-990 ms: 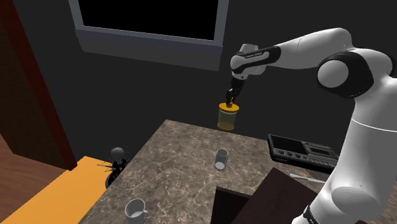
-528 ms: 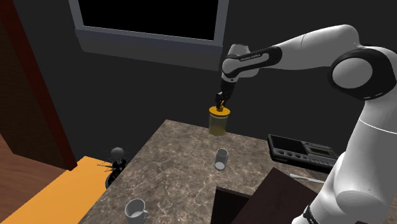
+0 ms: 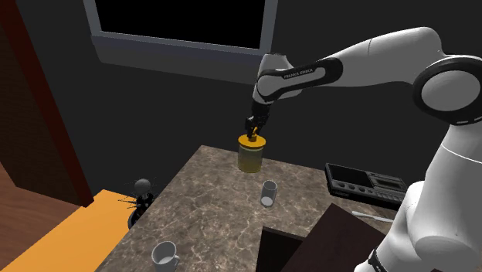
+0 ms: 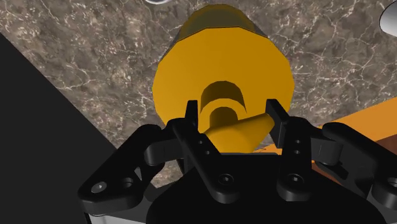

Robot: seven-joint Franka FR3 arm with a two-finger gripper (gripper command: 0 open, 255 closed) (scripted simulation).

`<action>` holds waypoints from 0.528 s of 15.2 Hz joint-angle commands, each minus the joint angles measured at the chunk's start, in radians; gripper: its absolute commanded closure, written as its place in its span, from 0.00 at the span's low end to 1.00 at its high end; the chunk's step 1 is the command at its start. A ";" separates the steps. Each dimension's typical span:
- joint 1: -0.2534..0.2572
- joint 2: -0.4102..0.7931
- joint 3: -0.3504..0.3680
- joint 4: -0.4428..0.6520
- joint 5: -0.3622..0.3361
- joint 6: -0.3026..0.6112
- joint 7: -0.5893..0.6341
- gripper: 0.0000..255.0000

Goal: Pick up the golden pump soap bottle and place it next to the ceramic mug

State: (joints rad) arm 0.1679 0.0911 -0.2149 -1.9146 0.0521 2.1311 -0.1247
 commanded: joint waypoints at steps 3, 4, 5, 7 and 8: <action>0.051 0.003 0.040 0.005 -0.017 0.001 0.101 1.00; 0.064 0.006 0.050 0.010 -0.021 0.000 0.125 1.00; 0.076 0.010 0.059 0.016 -0.025 -0.001 0.149 1.00; 0.101 0.022 0.078 0.031 -0.032 -0.005 0.196 1.00; 0.114 0.029 0.088 0.040 -0.036 -0.007 0.220 1.00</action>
State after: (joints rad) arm 0.2694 0.1158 -0.1362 -1.8854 0.0201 2.1300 0.0704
